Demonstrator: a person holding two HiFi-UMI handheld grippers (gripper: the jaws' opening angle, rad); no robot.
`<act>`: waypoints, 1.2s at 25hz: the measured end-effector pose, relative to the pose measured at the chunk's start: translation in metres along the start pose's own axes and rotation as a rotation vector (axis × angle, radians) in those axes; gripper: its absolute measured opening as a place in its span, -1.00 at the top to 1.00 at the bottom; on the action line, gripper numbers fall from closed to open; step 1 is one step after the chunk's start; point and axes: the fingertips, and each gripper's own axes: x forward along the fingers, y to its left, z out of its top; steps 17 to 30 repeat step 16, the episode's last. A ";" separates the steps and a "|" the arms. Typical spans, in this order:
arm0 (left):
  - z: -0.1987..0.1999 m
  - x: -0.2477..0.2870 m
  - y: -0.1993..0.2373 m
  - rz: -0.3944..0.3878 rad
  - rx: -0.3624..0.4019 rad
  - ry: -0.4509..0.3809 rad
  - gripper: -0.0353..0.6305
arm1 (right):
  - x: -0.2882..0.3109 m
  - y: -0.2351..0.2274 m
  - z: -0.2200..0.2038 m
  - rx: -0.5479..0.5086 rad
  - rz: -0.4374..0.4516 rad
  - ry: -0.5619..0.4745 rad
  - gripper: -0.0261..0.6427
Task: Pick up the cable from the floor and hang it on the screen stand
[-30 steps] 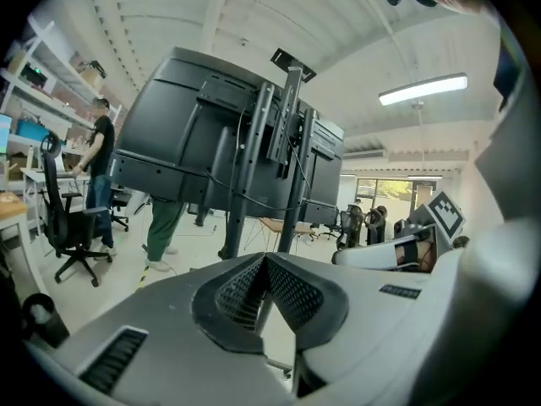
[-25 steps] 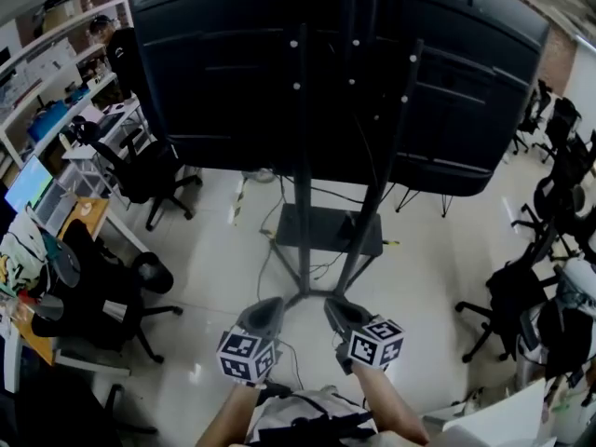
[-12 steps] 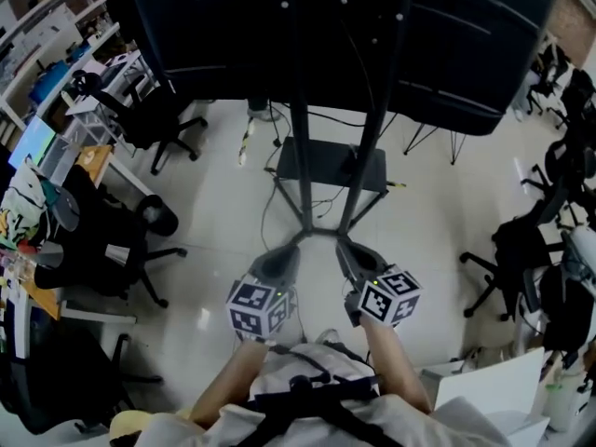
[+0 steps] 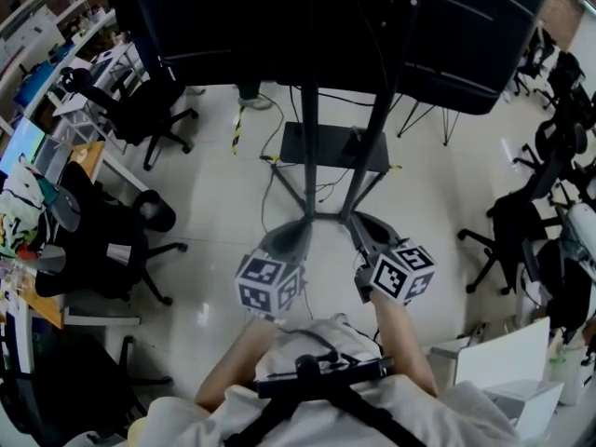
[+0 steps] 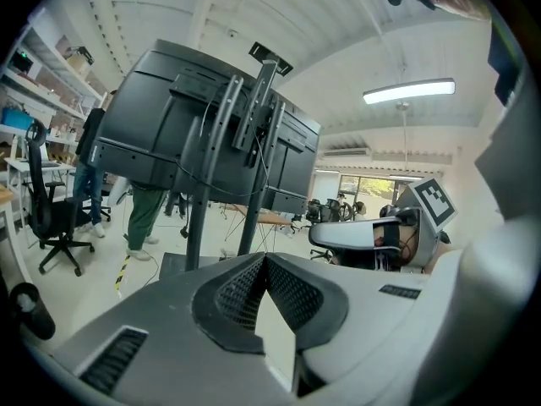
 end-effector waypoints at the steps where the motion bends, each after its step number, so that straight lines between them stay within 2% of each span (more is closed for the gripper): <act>1: 0.001 -0.004 0.005 0.000 -0.004 -0.002 0.88 | 0.004 0.006 -0.003 0.001 0.002 0.003 0.92; 16: -0.003 -0.056 0.072 -0.029 -0.064 -0.003 0.88 | 0.050 0.056 -0.026 -0.010 -0.061 0.019 0.92; 30: -0.003 -0.056 0.072 -0.029 -0.064 -0.003 0.88 | 0.050 0.056 -0.026 -0.010 -0.061 0.019 0.92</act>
